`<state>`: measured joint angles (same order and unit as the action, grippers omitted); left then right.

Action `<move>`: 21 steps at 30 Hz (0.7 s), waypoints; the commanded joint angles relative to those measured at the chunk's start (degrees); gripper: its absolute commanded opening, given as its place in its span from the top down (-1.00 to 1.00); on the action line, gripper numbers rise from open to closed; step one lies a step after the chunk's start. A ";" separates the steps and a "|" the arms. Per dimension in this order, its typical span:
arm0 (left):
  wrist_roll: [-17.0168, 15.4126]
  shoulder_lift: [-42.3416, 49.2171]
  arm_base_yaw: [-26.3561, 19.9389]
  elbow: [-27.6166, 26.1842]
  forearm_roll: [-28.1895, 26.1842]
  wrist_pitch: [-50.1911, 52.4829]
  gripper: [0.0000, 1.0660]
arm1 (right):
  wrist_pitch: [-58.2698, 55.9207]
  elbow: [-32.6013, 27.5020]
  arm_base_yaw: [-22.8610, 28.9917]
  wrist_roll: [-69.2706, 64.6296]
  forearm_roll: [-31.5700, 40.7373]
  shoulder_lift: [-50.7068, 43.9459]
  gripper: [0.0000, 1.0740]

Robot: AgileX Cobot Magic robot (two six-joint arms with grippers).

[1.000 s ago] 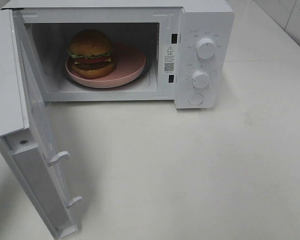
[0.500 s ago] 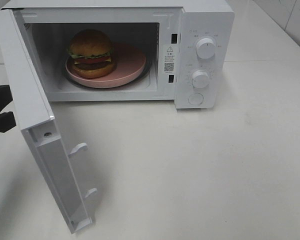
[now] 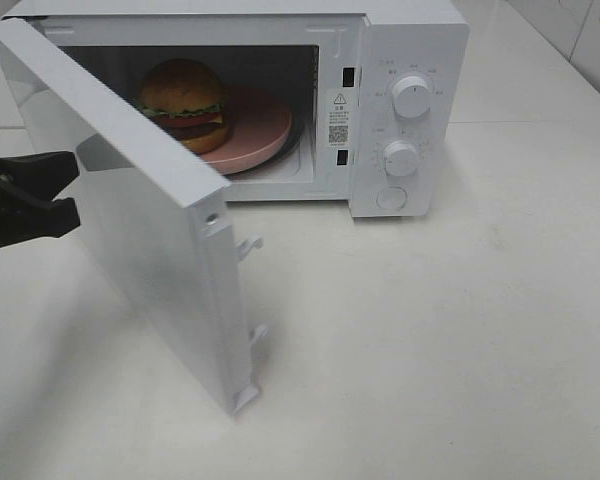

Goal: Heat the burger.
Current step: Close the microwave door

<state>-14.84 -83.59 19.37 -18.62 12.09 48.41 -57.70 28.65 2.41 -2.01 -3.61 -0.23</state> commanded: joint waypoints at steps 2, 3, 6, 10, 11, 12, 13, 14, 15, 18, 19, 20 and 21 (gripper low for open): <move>4.13 -1.89 4.81 -2.46 -7.33 0.23 1.00 | 0.80 -0.17 -0.29 0.17 0.00 -1.49 -0.42; 5.21 -2.52 6.02 -3.09 -9.05 0.23 1.00 | 0.80 -0.17 -0.29 0.17 0.00 -1.49 -0.42; 7.51 -4.58 8.94 -5.04 -13.64 0.23 1.00 | 0.80 -0.17 -0.29 0.17 0.00 -1.49 -0.42; 9.74 -6.76 11.97 -7.33 -18.05 0.11 1.00 | 0.80 -0.17 -0.29 0.17 0.00 -1.49 -0.42; 11.52 -8.08 13.81 -9.17 -20.63 0.11 1.00 | 0.80 -0.17 -0.29 0.17 0.00 -1.49 -0.42; 11.52 -8.08 13.81 -9.17 -20.63 0.11 1.00 | 0.80 -0.17 -0.29 0.17 0.00 -1.49 -0.42; 13.46 -9.45 15.47 -11.06 -22.75 0.00 1.00 | 0.80 -0.17 -0.29 0.17 0.00 -1.49 -0.42; 13.98 -10.03 16.10 -11.80 -23.49 -0.29 1.00 | 0.80 -0.17 -0.29 0.17 0.00 -1.49 -0.42; 13.98 -10.03 16.10 -11.80 -23.49 -0.29 1.00 | 0.80 -0.17 -0.29 0.17 0.00 -1.49 -0.42; 15.70 -11.46 17.93 -14.61 -26.59 -1.89 1.00 | 0.80 -0.17 -0.29 0.17 0.00 -1.49 -0.42; 16.67 -12.49 18.91 -16.50 -28.13 -2.58 1.00 | 0.80 -0.17 -0.29 0.17 0.00 -1.49 -0.42; 17.07 -13.06 19.31 -17.48 -28.88 -3.15 1.00 | 0.80 -0.17 -0.29 0.17 0.00 -1.49 -0.42; 17.07 -13.06 19.31 -17.48 -28.88 -3.15 1.00 | 0.80 -0.17 -0.29 0.17 0.00 -1.49 -0.42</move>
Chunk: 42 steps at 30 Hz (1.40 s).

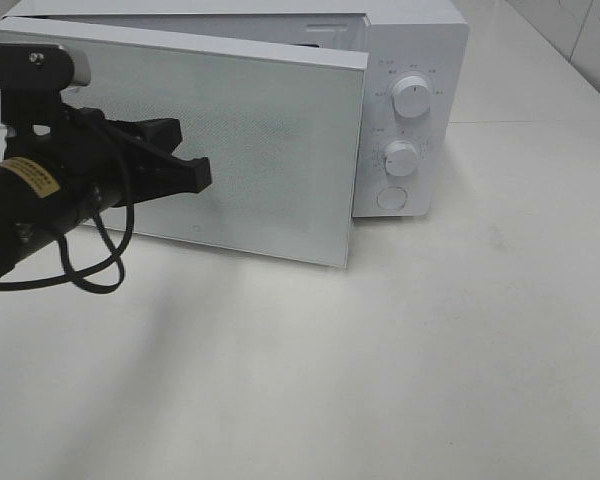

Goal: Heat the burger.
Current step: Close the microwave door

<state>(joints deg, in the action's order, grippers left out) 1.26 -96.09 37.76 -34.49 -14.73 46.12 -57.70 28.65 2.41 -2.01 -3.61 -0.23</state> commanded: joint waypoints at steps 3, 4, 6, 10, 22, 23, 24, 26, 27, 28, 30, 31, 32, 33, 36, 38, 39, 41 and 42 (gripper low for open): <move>2.92 -2.58 2.29 -5.33 -4.70 -3.44 1.00 | 0.80 -0.17 -0.29 0.17 0.00 -1.49 -0.42; 3.61 -3.04 2.52 -6.30 -5.56 -3.61 1.00 | 0.80 -0.17 -0.29 0.17 0.00 -1.49 -0.42; 4.87 -3.90 3.32 -8.08 -7.33 -3.61 1.00 | 0.80 -0.17 -0.29 0.17 0.00 -1.49 -0.42; 6.59 -5.50 3.84 -11.17 -8.59 -4.98 1.00 | 0.80 -0.17 -0.29 0.17 0.00 -1.49 -0.42; 7.05 -10.94 3.84 -20.11 -9.28 -7.33 1.00 | 0.80 -0.17 -0.29 0.17 0.00 -1.49 -0.42; 7.51 -11.40 3.84 -20.74 -9.28 -7.56 1.00 | 0.80 -0.17 -0.29 0.17 0.00 -1.49 -0.42; 7.51 -11.40 3.84 -20.74 -9.28 -7.56 1.00 | 0.80 -0.17 -0.29 0.17 0.00 -1.49 -0.42; 8.02 -12.32 3.84 -22.06 -9.68 -8.48 1.00 | 0.80 -0.17 -0.29 0.17 0.00 -1.49 -0.42; 8.14 -12.66 3.84 -22.63 -9.68 -8.77 1.00 | 0.80 -0.17 -0.29 0.17 0.00 -1.49 -0.42; 8.14 -13.46 3.84 -24.06 -9.85 -9.05 1.00 | 0.80 -0.17 -0.29 0.17 0.00 -1.49 -0.42; 8.14 -14.27 3.84 -25.38 -10.31 -9.05 1.00 | 0.80 -0.17 -0.29 0.17 0.00 -1.49 -0.42; 8.14 -14.67 3.84 -26.13 -10.60 -9.05 1.00 | 0.80 -0.17 -0.29 0.17 0.00 -1.49 -0.42; 8.14 -14.67 3.84 -26.13 -10.60 -9.05 1.00 | 0.80 -0.17 -0.29 0.17 0.00 -1.49 -0.42; 9.00 -15.53 3.84 -27.33 -11.29 -9.34 1.00 | 0.80 -0.17 -0.29 0.17 0.00 -1.49 -0.42; 12.49 -16.62 3.84 -29.28 -14.04 -9.51 1.00 | 0.80 -0.17 -0.29 0.17 0.00 -1.49 -0.42; 13.35 -16.84 3.84 -29.62 -14.95 -9.51 1.00 | 0.80 -0.17 -0.29 0.17 0.00 -1.49 -0.42; 15.13 -17.30 3.78 -30.94 -17.13 -9.51 1.00 | 0.80 -0.17 -0.29 0.17 0.00 -1.49 -0.42; 16.04 -17.53 3.72 -31.57 -17.99 -9.51 1.00 | 0.80 -0.17 -0.29 0.17 0.00 -1.49 -0.42; 18.22 -17.99 3.27 -32.77 -18.16 -10.03 1.00 | 0.80 -0.17 -0.29 0.17 0.00 -1.49 -0.42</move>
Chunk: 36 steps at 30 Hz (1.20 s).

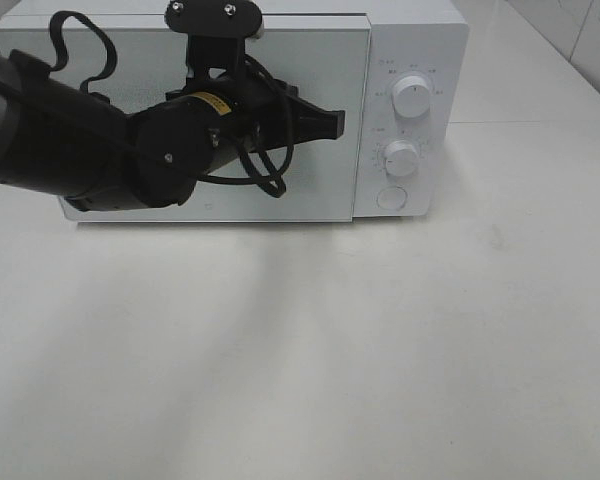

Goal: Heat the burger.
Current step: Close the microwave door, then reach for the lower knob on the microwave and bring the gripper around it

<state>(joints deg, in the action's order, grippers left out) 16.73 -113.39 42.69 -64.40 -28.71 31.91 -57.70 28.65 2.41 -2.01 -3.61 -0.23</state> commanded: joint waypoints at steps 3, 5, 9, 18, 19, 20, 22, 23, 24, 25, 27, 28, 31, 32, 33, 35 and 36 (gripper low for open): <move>4.47 -1.38 -2.12 -4.70 -4.18 3.04 1.00 | 0.80 -0.17 -0.29 0.17 0.00 -1.49 -0.42; 4.64 -1.49 -2.29 -5.16 -4.18 2.58 1.00 | 0.80 -0.17 -0.29 0.17 0.00 -1.49 -0.42; 4.64 -1.89 -2.75 -6.13 -4.30 1.43 1.00 | 0.80 -0.17 -0.29 0.17 0.00 -1.49 -0.42; 6.25 0.46 -1.89 -5.04 -4.18 -8.08 1.00 | 0.80 -0.17 -0.29 0.11 0.00 -1.49 -0.42; 6.25 0.46 -1.89 -5.04 -4.18 -8.08 1.00 | 0.80 -0.17 -0.29 0.11 0.00 -1.49 -0.42; 7.51 1.49 -1.32 -4.13 -4.18 -8.65 1.00 | 0.80 -0.17 -0.29 0.11 0.00 -1.49 -0.42; 8.25 2.18 -0.80 -3.44 -4.18 -8.59 1.00 | 0.80 -0.17 -0.29 0.11 0.00 -1.49 -0.42; 9.85 3.15 0.17 -2.12 -4.18 -8.71 1.00 | 0.80 -0.17 -0.29 0.06 -0.06 -1.49 -0.42; 11.52 4.01 0.97 -0.69 -4.41 -8.88 1.00 | 0.80 -0.17 -0.29 0.06 -0.06 -1.49 -0.42; 11.52 4.01 0.97 -0.69 -4.41 -8.88 1.00 | 0.80 -0.17 -0.29 0.06 -0.06 -1.49 -0.42; 12.72 4.70 1.60 0.63 -5.67 -10.49 1.00 | 0.80 -0.17 -0.29 0.00 -0.06 -1.49 -0.42; 12.72 4.70 1.60 0.63 -5.67 -10.49 1.00 | 0.80 -0.17 -0.29 0.00 -0.06 -1.49 -0.42; 13.18 6.19 2.18 2.06 -8.54 -16.21 0.79 | 0.80 -0.17 -0.29 0.00 -0.06 -1.49 -0.42; 13.18 6.99 2.18 2.41 -9.05 -21.54 0.45 | 0.80 -0.17 -0.29 0.00 -0.06 -1.49 -0.42; 13.18 7.51 2.12 2.41 -9.00 -26.81 -0.18 | 0.80 -0.17 -0.29 0.00 -0.06 -1.49 -0.42; 13.18 7.68 1.95 2.41 -9.00 -28.65 -0.51 | 0.80 -0.17 -0.29 0.00 -0.06 -1.49 -0.42; 13.06 8.02 1.78 2.41 -8.77 -33.52 -0.91 | 0.80 -0.17 -0.29 0.00 -0.06 -1.49 -0.42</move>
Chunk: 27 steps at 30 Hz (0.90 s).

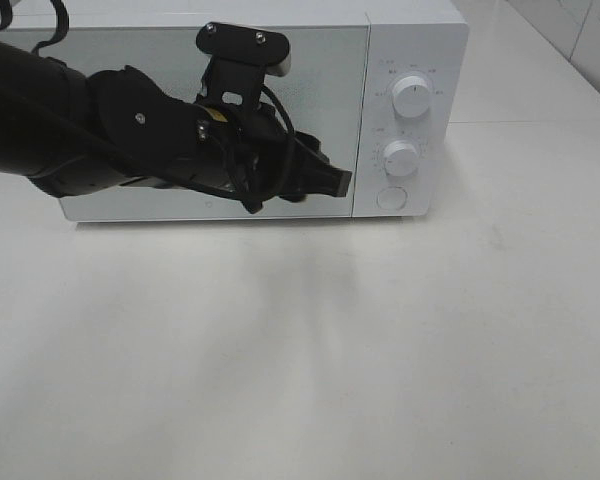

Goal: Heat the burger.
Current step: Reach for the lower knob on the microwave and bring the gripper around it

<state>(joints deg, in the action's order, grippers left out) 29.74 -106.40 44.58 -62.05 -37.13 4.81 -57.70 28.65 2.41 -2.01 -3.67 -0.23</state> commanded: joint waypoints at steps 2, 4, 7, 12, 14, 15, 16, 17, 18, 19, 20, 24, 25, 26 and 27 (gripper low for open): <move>0.06 1.09 -0.52 0.06 0.00 -9.11 -0.89 | 0.80 -0.17 -0.29 0.00 0.00 -1.49 -0.42; -0.11 1.15 -1.32 0.06 0.46 -14.38 -0.88 | 0.80 -0.17 -0.29 0.00 0.00 -1.49 -0.42; -2.12 1.15 -3.15 0.06 1.09 -22.75 -0.88 | 0.80 -0.17 -0.29 0.00 0.00 -1.49 -0.42; -12.83 1.49 -7.96 -0.06 7.79 -36.50 -0.87 | 0.80 -0.17 -0.29 0.00 0.00 -1.49 -0.42; -15.47 1.83 -8.77 -0.06 9.91 -38.90 -0.87 | 0.80 -0.17 -0.29 0.00 0.00 -1.49 -0.42; -20.34 2.69 -9.97 -0.06 13.92 -43.03 -0.86 | 0.80 -0.17 -0.29 0.00 0.00 -1.49 -0.42; -20.34 2.69 -9.97 -0.06 13.92 -43.03 -0.86 | 0.80 -0.17 -0.29 0.00 0.00 -1.49 -0.42; -22.75 3.38 -10.54 -0.06 16.27 -45.21 -0.86 | 0.80 -0.17 -0.29 0.00 0.00 -1.49 -0.42; -26.30 4.81 -11.52 -0.06 20.97 -48.82 -0.85 | 0.80 -0.17 -0.29 0.00 0.00 -1.49 -0.42; -26.30 4.81 -11.52 -0.06 20.97 -48.82 -0.85 | 0.80 -0.17 -0.29 0.00 0.00 -1.49 -0.42; -27.79 5.84 -11.92 -0.06 23.03 -50.59 -0.85 | 0.80 -0.17 -0.29 0.00 0.00 -1.49 -0.42; -30.77 11.00 -12.83 -0.06 29.34 -57.98 -0.84 | 0.80 -0.17 -0.29 0.00 0.00 -1.49 -0.42; -30.77 11.00 -12.83 -0.06 29.34 -57.98 -0.84 | 0.80 -0.17 -0.29 0.00 0.00 -1.49 -0.42; -30.94 11.97 -12.83 -0.06 30.48 -59.24 -0.84 | 0.80 -0.17 -0.29 0.00 0.00 -1.49 -0.42; -31.05 14.44 -12.83 -0.06 31.68 -62.05 -0.84 | 0.80 -0.17 -0.29 0.00 0.00 -1.49 -0.42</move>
<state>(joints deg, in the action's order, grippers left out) -0.34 -95.11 31.86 -62.05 -7.51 -53.06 -57.70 28.65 2.41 -2.01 -3.67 -0.23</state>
